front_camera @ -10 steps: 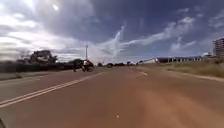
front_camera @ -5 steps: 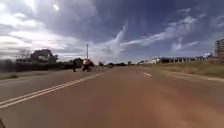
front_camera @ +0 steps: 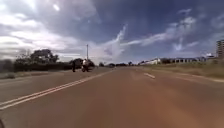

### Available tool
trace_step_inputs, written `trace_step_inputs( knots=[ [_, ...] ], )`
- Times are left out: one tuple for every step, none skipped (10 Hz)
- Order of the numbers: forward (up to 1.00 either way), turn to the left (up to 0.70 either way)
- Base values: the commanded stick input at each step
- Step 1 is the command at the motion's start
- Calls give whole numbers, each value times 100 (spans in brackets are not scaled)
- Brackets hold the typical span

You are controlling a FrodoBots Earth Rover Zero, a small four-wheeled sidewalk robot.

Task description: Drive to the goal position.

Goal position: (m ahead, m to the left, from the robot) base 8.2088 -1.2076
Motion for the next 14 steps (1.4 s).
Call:
trace_step_inputs(
  knots=[
    [100, -35],
    [100, -23],
    [100, -10],
    [100, 0],
    [100, 0],
    [100, 0],
    [100, 0],
    [100, 0],
    [100, 0],
    [100, 0],
    [100, 0],
    [100, 0],
    [100, 0],
    [100, 0]
  ],
)
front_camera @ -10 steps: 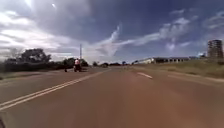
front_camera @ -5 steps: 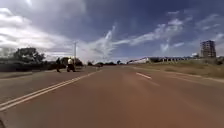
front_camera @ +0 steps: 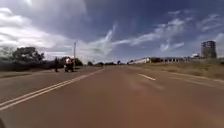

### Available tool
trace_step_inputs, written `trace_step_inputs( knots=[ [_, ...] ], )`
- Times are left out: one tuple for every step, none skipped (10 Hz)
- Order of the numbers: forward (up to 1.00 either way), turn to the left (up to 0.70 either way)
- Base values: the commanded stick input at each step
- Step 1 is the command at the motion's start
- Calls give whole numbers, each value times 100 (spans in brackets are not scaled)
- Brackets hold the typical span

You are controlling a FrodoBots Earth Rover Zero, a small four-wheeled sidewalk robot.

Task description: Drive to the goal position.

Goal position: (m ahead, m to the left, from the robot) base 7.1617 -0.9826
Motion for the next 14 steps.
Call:
trace_step_inputs(
  knots=[
    [100, 0],
    [100, 0],
    [100, 0],
    [100, 0],
    [100, 0],
    [100, 0],
    [100, 0],
    [100, 0],
    [100, 0],
    [100, 0],
    [100, 0],
    [100, 0],
    [100, 0],
    [100, 0]
  ],
)
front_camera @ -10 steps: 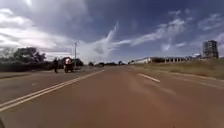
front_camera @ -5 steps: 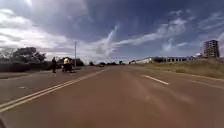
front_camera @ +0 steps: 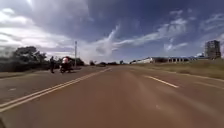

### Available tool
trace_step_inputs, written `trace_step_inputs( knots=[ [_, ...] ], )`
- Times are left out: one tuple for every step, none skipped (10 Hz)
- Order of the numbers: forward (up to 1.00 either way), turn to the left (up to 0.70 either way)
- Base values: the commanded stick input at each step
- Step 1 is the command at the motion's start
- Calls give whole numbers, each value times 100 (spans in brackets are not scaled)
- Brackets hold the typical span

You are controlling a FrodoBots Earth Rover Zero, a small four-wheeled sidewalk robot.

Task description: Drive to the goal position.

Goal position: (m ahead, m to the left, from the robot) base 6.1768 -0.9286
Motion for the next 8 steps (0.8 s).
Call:
trace_step_inputs(
  knots=[
    [100, 0],
    [100, 0],
    [100, 0],
    [100, 0],
    [100, 0],
    [100, 0],
    [100, 0],
    [100, 0]
  ],
)
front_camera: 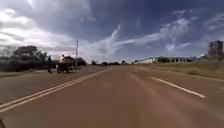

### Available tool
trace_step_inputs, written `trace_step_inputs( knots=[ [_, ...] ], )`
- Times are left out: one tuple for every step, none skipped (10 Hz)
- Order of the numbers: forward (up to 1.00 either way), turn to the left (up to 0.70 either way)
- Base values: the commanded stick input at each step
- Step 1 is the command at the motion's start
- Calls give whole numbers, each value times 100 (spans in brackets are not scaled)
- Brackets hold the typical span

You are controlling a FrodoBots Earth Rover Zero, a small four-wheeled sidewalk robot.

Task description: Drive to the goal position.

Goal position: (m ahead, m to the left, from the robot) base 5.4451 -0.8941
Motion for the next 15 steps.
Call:
trace_step_inputs(
  knots=[
    [100, 0],
    [100, 0],
    [100, 0],
    [100, 0],
    [100, 0],
    [100, -4],
    [100, -8],
    [100, -12],
    [100, -16],
    [100, -20],
    [100, -25],
    [100, -29],
    [100, -33],
    [100, -37],
    [100, -40]
  ],
)
